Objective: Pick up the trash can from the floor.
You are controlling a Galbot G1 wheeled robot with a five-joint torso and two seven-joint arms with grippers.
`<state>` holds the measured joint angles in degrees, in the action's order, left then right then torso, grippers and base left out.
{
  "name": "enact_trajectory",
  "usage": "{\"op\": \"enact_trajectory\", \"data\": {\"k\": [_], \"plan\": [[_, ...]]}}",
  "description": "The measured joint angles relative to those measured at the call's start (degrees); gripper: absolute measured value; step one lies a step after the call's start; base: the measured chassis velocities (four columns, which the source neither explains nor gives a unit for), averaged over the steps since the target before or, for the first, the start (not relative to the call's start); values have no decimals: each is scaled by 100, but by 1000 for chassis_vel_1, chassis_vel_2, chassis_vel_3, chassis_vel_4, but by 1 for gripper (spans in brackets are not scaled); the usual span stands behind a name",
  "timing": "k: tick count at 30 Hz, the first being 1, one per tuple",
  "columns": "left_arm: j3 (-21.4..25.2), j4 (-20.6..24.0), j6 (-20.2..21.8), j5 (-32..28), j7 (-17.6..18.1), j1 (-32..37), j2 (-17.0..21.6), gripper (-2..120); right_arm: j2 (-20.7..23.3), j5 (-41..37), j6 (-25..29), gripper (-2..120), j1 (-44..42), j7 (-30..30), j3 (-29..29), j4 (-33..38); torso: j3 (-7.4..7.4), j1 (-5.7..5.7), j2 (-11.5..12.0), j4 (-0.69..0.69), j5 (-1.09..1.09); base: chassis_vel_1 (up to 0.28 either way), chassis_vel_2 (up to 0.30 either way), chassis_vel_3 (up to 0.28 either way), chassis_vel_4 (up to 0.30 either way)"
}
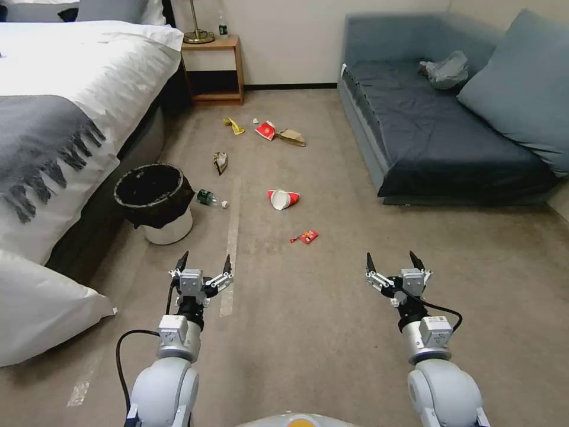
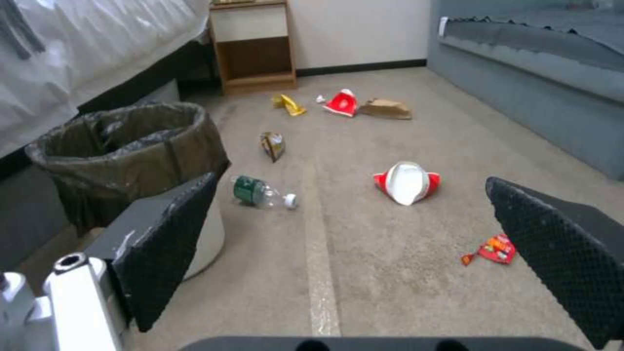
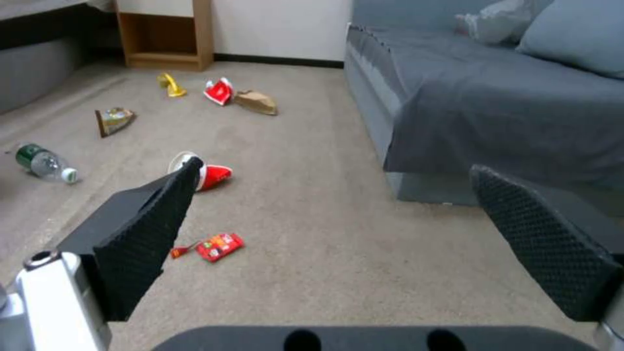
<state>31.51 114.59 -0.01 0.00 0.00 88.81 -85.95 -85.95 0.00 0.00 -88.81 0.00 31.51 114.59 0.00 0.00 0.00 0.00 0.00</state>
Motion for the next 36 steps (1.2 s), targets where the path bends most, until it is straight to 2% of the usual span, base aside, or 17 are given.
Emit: {"op": "enact_trajectory", "data": {"k": [18,26,27,29,30,35,36], "plan": [[42,45,16,-113,10,24,26,100,7,-87,-33,100,-53,10,52,44,0,0,0,1,0,0,0,0,0],[617,563,361,-1403,364,308,368,100,195,-1540,-690,100,-905,336,993,981,0,0,0,0,0,0,0,0,0],[617,563,361,-1403,364,308,368,100,195,-1540,-690,100,-905,336,993,981,0,0,0,0,0,0,0,0,0],[830,753,493,-1877,489,413,492,100,263,-2039,-914,100,-1198,448,1317,1300,0,0,0,-1,2,0,0,0,0],[830,753,493,-1877,489,413,492,100,263,-2039,-914,100,-1198,448,1317,1300,0,0,0,-1,2,0,0,0,0],[1260,1141,758,-2854,755,627,753,100,310,-2578,-974,100,-1284,517,1391,1414,0,0,0,1,0,0,0,0,0],[1260,1141,758,-2854,755,627,753,100,310,-2578,-974,100,-1284,517,1391,1414,0,0,0,1,0,0,0,0,0]]}}
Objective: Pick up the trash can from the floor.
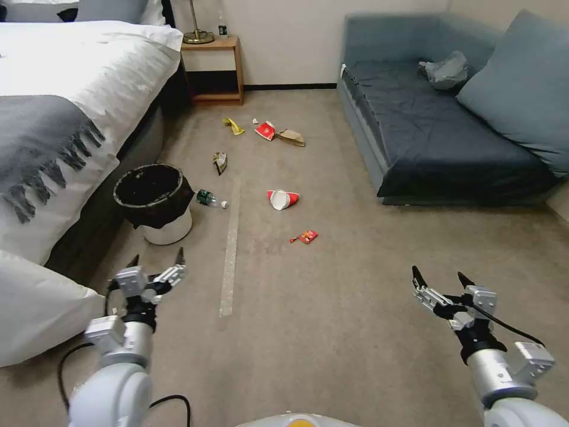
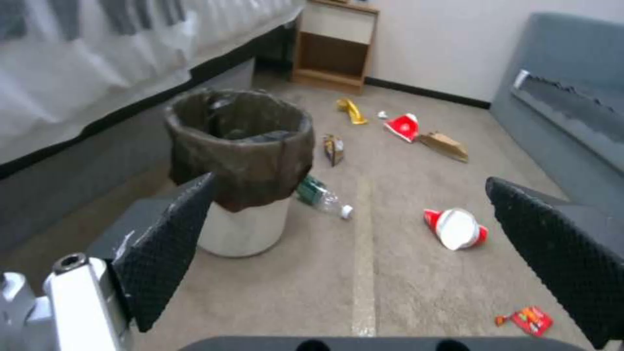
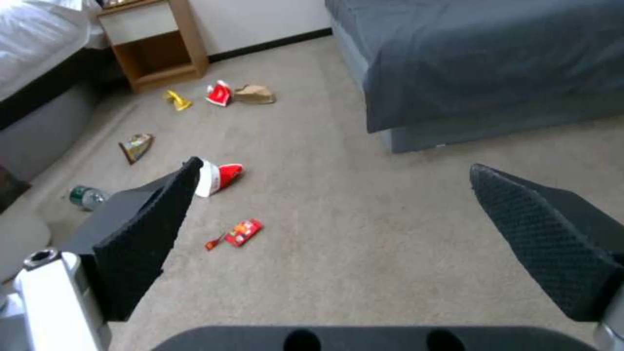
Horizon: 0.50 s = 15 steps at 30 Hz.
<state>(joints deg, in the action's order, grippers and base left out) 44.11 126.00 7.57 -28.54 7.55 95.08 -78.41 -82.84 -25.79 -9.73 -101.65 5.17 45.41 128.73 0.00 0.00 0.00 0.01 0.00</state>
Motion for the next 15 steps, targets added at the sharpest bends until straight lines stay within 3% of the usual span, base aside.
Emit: {"op": "enact_trajectory", "data": {"k": [3,6,15], "plan": [[237,214,148,-541,139,120,143,100,-17,-13,0,100,31,1,-22,-39,0,0,0,0,0,0,0,0,0],[273,166,6,-789,56,140,260,100,-28,-12,2,100,48,7,-44,-67,0,0,0,-2,-2,0,0,0,0],[230,-24,-183,-866,-55,82,315,100,-8,-38,18,100,109,13,-47,-139,0,0,0,-1,1,0,0,0,0]]}}
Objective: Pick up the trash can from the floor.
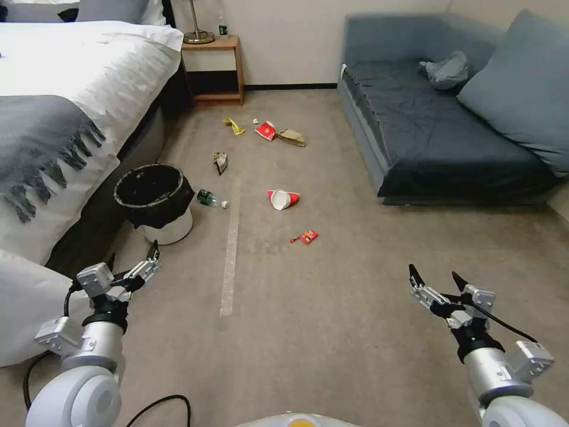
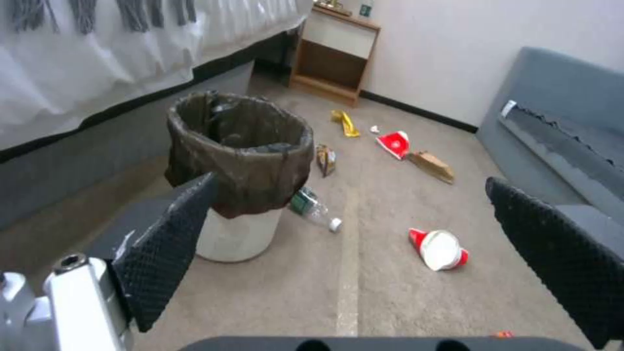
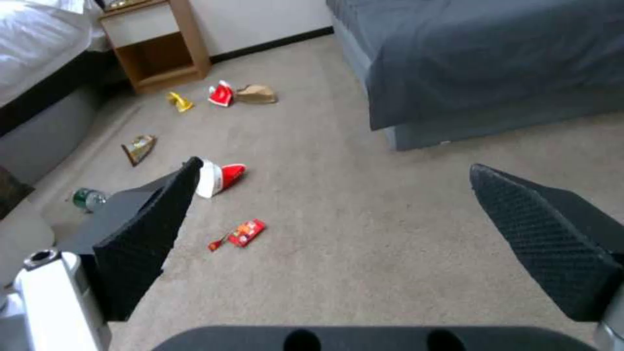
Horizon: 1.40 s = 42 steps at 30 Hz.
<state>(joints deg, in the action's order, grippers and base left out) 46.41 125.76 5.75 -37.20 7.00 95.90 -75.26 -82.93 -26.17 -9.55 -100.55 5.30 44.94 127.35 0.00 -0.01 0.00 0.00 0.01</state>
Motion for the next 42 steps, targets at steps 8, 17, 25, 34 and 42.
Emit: {"op": "enact_trajectory", "data": {"k": [8,17,25,34,42], "plan": [[-14,-27,-15,-3,-10,-27,-2,100,-6,-29,14,100,31,7,-13,-35,0,0,0,0,0,0,0,0,0],[-14,-37,-26,-11,-26,-41,-5,100,-7,-44,16,100,48,18,-21,-45,0,1,0,0,-1,0,0,0,0],[-27,-37,-41,-13,-59,-41,-27,100,5,-69,20,100,42,19,-20,-44,0,0,0,1,-1,33,24,26,23],[-22,-26,-62,-44,-108,-35,-33,100,5,-94,19,100,34,45,-18,-7,0,0,0,1,-1,36,45,38,38],[-17,11,-109,-61,-128,-11,-54,100,10,-93,18,100,0,81,-8,27,0,0,0,1,-1,44,42,44,54]]}}
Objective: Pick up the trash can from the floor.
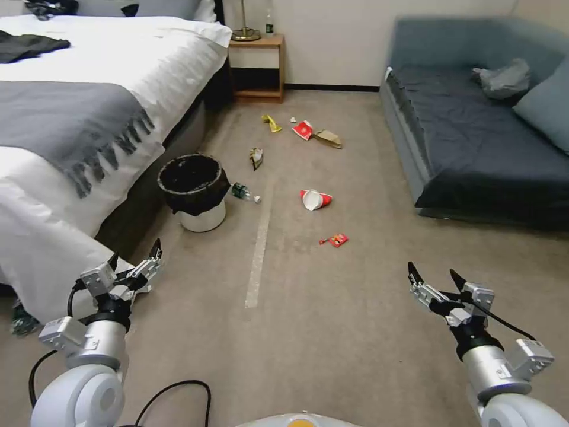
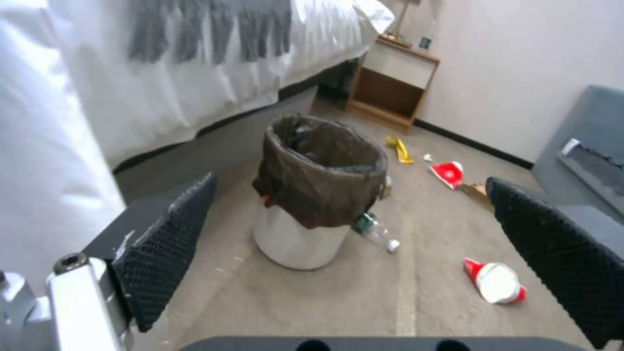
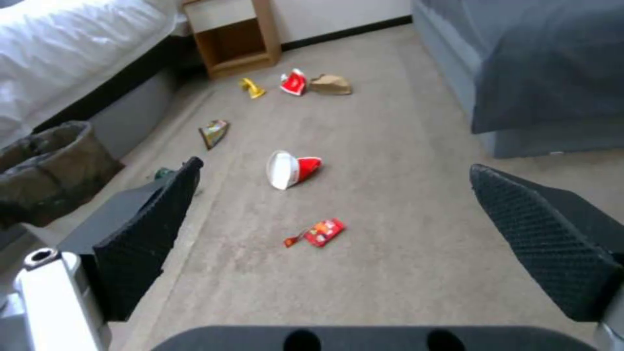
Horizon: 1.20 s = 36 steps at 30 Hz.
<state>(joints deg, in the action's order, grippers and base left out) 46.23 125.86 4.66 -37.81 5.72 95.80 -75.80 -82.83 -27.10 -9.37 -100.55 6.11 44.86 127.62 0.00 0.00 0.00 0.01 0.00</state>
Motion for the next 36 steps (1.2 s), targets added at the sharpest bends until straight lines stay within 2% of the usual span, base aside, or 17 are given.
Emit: {"op": "enact_trajectory", "data": {"k": [25,36], "plan": [[8,68,7,-4,-47,32,12,100,-54,122,132,100,-60,77,0,45,0,0,0,0,0,2,1,2,2],[-11,88,75,-4,-55,24,31,100,-58,182,411,100,-114,373,45,-70,0,0,0,-1,0,0,0,0,0]]}}
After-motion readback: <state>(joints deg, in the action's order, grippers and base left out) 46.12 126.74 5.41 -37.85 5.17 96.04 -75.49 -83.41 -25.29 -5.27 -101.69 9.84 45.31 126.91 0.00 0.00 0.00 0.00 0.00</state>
